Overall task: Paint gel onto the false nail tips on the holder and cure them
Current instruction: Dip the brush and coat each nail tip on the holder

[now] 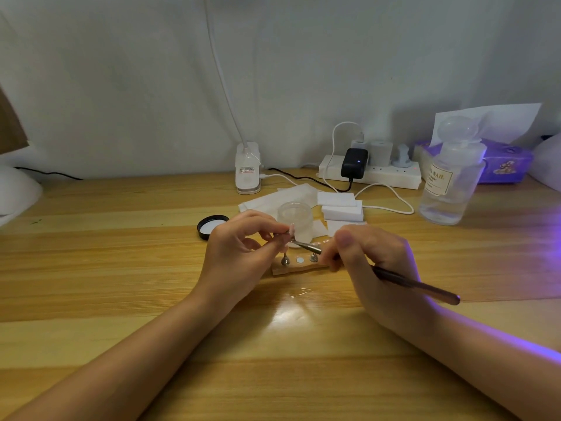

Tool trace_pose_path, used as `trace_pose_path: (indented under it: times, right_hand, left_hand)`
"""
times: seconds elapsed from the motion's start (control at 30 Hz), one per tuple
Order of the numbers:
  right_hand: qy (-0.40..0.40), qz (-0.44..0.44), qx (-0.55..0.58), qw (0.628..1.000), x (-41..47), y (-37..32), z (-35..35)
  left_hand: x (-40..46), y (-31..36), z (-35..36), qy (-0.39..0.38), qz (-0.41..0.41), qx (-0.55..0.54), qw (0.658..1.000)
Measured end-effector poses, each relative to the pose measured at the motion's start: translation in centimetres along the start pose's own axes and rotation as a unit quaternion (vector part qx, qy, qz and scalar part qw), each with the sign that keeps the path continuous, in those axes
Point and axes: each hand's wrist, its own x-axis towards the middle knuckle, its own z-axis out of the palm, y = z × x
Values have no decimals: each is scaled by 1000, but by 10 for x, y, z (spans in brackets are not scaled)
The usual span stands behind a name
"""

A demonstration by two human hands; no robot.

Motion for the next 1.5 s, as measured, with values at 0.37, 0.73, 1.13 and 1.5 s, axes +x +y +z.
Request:
trace_pose_path:
  times: [0.37, 0.73, 1.13, 1.5]
  right_hand:
    - [-26, -11, -31, 999, 2, 0, 0]
    - [-24, 14, -23, 999, 2, 1, -1]
    - [-26, 0, -32, 999, 2, 1, 0]
    - [-6, 17, -30, 999, 2, 4, -1]
  left_hand:
    - [0, 0, 0, 10, -2, 5, 1000]
    - [1, 0, 1, 14, -11, -2, 1000]
    - [1, 1, 1, 23, -3, 10, 1000]
    - [1, 0, 3, 30, 11, -18, 999]
